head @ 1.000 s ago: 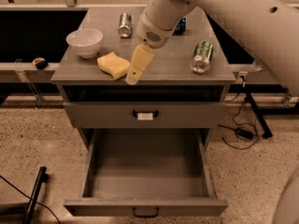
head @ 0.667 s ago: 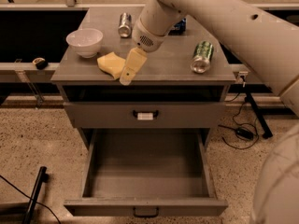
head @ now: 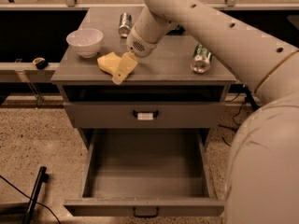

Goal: Place sponge into middle drawer

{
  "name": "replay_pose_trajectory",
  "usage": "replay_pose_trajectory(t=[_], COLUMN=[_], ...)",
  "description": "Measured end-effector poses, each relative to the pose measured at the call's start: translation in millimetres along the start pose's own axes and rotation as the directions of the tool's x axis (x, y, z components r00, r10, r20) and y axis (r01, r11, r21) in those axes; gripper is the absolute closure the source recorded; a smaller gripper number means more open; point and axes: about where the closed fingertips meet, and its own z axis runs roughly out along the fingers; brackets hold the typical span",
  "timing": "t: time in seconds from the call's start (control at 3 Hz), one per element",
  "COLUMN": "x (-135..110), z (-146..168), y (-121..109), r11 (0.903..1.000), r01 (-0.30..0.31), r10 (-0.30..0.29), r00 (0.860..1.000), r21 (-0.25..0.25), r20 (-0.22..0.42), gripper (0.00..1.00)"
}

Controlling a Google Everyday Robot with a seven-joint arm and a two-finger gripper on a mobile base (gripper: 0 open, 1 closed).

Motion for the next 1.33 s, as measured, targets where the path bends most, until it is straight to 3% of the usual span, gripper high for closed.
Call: replay_pose_trajectory(t=[0.67, 1.0, 1.33], x=[-5.6, -11.5, -14.1], z=[21.6, 16.6, -3.3], y=[0.7, 10.4, 28.5], r11=[0.9987, 0.9988, 0.995], r01=[-0.038, 0.002, 0.09], r10=[0.04, 0.003, -0.081], r00=[0.998, 0.996, 0.98], r21=[-0.033, -0.05, -0.042], r20=[0.055, 0.093, 0.181], gripper=[0.58, 0.81, 1.0])
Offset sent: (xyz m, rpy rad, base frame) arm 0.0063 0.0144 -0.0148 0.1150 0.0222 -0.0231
